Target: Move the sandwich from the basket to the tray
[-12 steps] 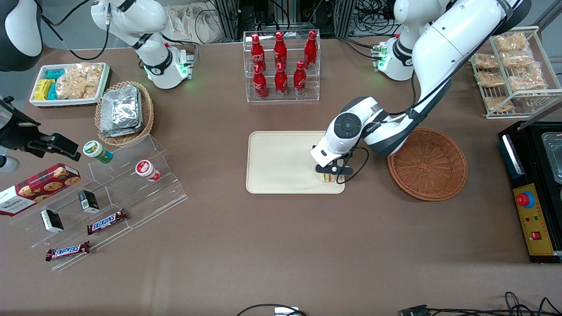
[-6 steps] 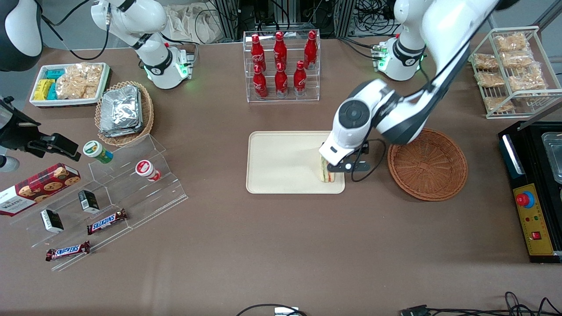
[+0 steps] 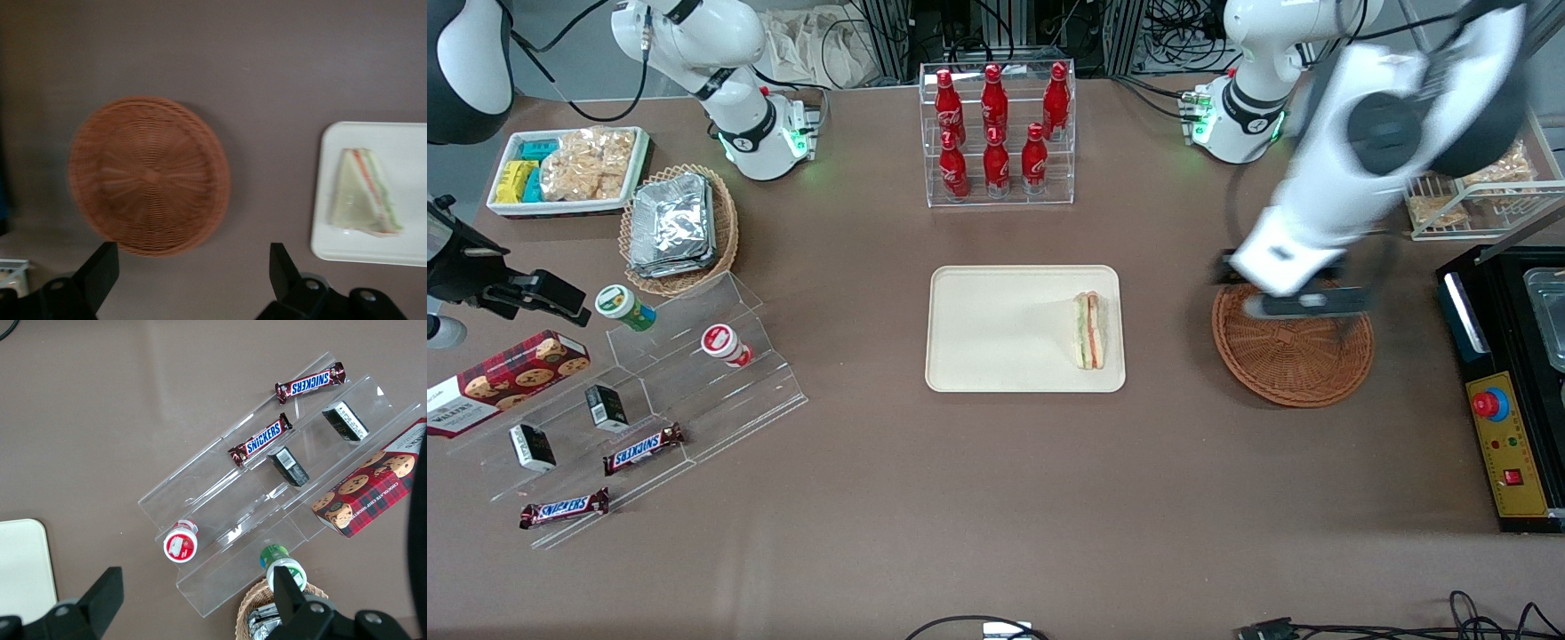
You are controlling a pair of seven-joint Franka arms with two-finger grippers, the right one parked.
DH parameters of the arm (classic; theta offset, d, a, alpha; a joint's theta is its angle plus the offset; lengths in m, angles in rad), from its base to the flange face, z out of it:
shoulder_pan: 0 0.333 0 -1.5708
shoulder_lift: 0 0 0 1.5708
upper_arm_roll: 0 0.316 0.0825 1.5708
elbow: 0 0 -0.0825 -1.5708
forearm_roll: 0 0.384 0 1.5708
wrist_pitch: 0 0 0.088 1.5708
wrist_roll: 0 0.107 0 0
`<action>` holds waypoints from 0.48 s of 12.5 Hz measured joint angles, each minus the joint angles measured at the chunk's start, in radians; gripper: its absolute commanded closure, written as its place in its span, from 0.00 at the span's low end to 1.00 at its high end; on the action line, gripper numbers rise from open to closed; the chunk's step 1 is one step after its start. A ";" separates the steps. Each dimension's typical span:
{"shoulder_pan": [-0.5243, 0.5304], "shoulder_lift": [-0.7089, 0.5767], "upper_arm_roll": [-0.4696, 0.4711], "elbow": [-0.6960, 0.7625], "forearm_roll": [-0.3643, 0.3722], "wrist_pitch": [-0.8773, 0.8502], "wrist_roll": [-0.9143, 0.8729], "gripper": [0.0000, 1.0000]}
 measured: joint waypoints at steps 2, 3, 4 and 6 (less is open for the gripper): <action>-0.003 -0.047 0.133 -0.021 -0.004 -0.002 0.078 0.00; -0.004 -0.063 0.165 -0.029 -0.005 -0.002 0.090 0.00; -0.006 -0.076 0.182 -0.031 -0.005 -0.002 0.091 0.00; -0.013 -0.091 0.212 -0.019 -0.013 -0.011 0.090 0.00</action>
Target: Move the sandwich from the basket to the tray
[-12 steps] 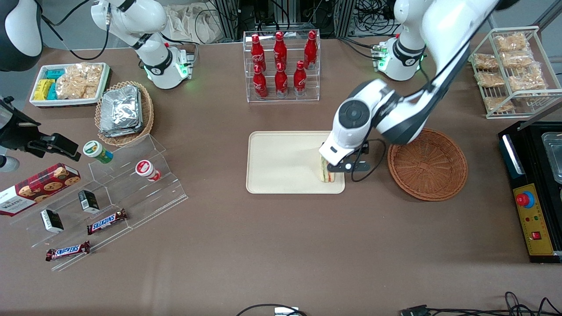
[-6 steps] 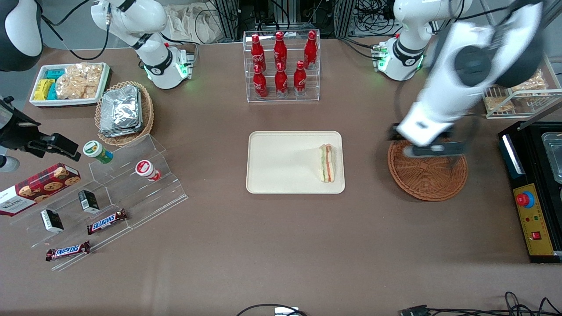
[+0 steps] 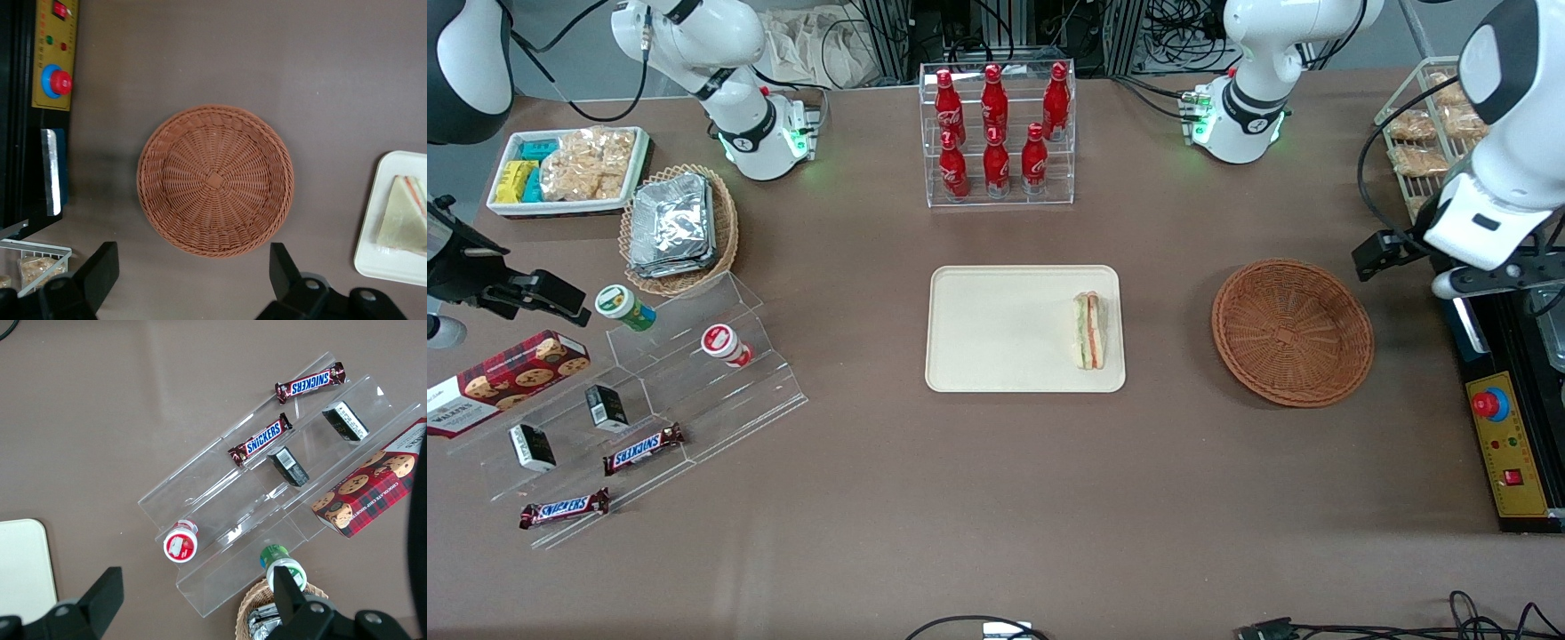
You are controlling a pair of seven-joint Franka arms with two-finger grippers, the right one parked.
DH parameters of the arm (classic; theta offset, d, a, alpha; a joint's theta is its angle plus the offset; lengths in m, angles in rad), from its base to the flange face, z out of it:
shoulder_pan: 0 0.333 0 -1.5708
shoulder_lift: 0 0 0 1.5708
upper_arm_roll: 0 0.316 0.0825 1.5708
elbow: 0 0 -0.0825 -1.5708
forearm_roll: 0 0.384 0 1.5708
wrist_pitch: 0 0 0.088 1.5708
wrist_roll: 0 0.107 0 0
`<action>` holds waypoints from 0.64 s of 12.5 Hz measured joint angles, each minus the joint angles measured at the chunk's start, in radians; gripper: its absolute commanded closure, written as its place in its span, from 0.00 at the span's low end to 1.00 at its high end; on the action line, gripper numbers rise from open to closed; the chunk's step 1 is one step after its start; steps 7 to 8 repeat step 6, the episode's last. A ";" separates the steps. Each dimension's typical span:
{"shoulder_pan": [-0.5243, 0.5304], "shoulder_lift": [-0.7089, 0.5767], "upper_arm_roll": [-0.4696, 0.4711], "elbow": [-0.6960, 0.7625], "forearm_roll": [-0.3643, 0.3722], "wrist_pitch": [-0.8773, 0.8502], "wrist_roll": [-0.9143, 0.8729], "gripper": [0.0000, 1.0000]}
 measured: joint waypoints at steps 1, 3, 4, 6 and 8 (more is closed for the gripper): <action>0.000 -0.002 0.008 0.026 -0.027 -0.035 0.000 0.00; 0.000 0.002 0.013 0.095 -0.085 -0.134 0.000 0.00; 0.000 0.008 0.013 0.127 -0.092 -0.167 0.000 0.00; 0.000 0.023 0.014 0.161 -0.096 -0.190 0.000 0.00; 0.000 0.023 0.014 0.161 -0.096 -0.190 0.000 0.00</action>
